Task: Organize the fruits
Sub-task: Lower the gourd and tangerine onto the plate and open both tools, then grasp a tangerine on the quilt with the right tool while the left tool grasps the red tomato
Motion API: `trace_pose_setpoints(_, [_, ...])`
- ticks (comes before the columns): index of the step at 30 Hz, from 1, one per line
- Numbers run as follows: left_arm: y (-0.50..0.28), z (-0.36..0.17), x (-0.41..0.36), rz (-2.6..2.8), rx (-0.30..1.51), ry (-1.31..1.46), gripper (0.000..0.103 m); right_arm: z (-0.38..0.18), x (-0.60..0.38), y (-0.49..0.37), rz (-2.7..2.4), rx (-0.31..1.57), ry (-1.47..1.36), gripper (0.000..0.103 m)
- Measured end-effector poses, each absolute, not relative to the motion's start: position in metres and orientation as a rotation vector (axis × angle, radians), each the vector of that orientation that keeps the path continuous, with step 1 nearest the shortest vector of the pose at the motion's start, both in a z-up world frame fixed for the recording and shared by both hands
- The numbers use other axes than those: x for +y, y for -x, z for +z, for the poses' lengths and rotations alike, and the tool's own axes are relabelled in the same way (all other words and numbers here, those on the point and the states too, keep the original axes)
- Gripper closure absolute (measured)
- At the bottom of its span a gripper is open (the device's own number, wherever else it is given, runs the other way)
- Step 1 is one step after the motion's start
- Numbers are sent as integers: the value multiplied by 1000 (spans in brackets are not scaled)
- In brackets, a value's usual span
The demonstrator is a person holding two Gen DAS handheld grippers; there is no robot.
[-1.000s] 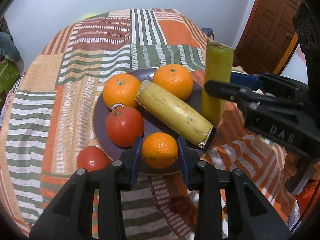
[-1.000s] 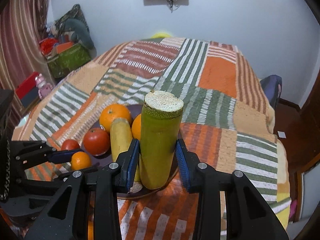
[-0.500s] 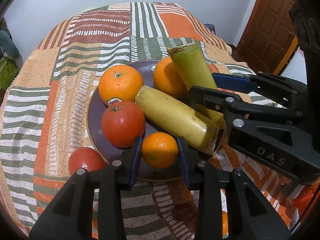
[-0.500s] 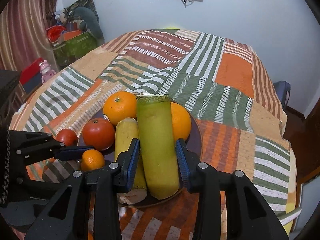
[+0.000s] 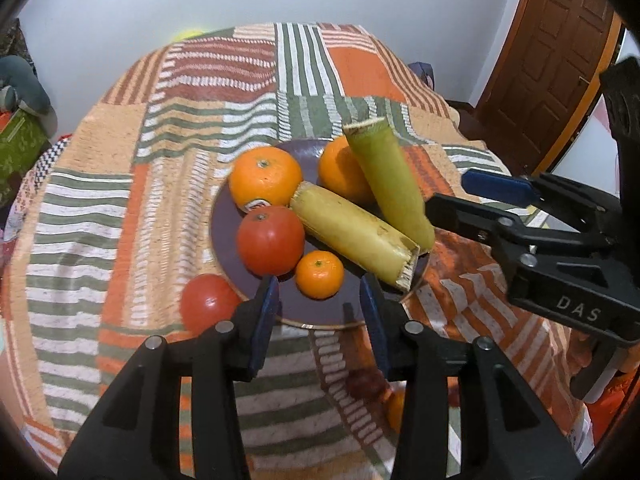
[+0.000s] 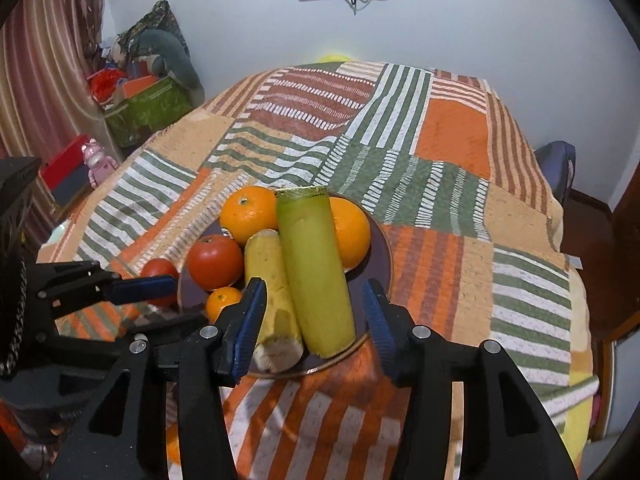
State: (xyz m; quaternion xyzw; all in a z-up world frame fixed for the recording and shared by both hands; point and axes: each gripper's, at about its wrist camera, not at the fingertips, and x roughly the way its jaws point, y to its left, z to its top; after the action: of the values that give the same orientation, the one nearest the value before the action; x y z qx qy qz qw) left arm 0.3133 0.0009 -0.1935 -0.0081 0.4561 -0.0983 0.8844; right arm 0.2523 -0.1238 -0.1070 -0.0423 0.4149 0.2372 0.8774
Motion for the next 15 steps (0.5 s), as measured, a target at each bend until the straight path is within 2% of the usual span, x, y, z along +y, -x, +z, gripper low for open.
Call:
trace_pose_setpoints(6, [-284,-173,13,-181,917,5,58,-91,-129,-222,487,840,62,50])
trace_pose_setpoints(15, [-237,-163,30,-166,902,-9,57,-92,-125,-180,490,865,61,50])
